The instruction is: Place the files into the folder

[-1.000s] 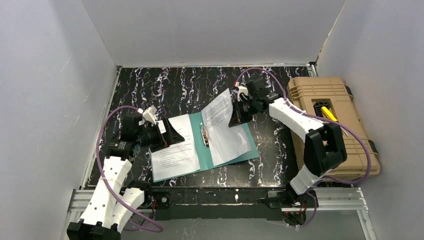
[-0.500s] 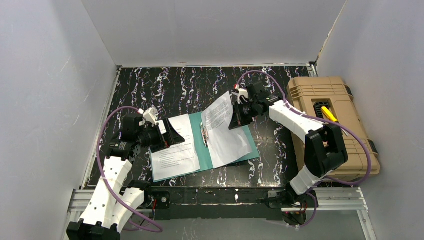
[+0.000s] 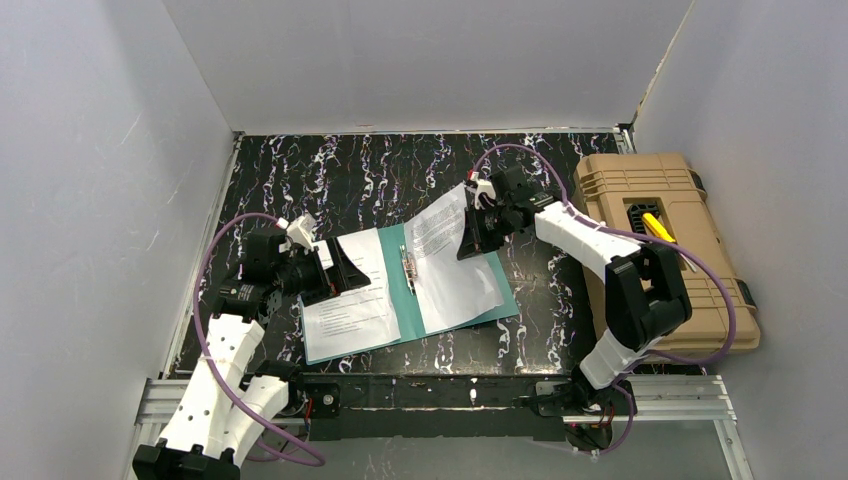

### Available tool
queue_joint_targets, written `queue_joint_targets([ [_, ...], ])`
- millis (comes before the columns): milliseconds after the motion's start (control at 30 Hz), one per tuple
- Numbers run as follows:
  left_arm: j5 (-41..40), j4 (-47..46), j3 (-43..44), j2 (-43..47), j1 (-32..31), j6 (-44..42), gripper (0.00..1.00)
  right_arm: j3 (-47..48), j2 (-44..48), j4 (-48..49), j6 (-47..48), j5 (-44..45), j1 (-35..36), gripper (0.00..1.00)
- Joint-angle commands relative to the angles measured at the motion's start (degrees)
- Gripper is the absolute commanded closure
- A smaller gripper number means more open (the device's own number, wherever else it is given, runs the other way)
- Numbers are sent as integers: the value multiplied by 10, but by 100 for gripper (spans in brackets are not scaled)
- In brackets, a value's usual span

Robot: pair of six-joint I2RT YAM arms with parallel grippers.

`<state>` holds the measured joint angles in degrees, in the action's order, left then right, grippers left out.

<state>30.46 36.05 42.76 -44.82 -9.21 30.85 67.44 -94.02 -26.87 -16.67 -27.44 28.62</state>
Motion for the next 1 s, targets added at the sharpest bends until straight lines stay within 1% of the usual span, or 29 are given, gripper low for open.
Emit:
queue_joint_targets([
  [0,7,2,-3,4,-3,-9,2,-9,-9,20,-9,5,3,85],
  [100,7,2,-3,5,-3,-9,2,-15,-9,26,-14,11,3,79],
  [267,6,2,-3,4,-4,-8,2,-23,-12,26,-11,22,3,66],
  [400,6,2,-3,3,-5,-8,2,-24,-14,28,-8,30,3,60],
  [500,6,2,-3,3,-5,-8,2,-18,-20,26,-5,34,3,51],
  [733,6,2,-3,3,-6,-8,2,-12,-29,19,3,60,3,39],
  [967,6,2,-3,2,-8,-7,2,-14,-33,23,2,88,3,26],
])
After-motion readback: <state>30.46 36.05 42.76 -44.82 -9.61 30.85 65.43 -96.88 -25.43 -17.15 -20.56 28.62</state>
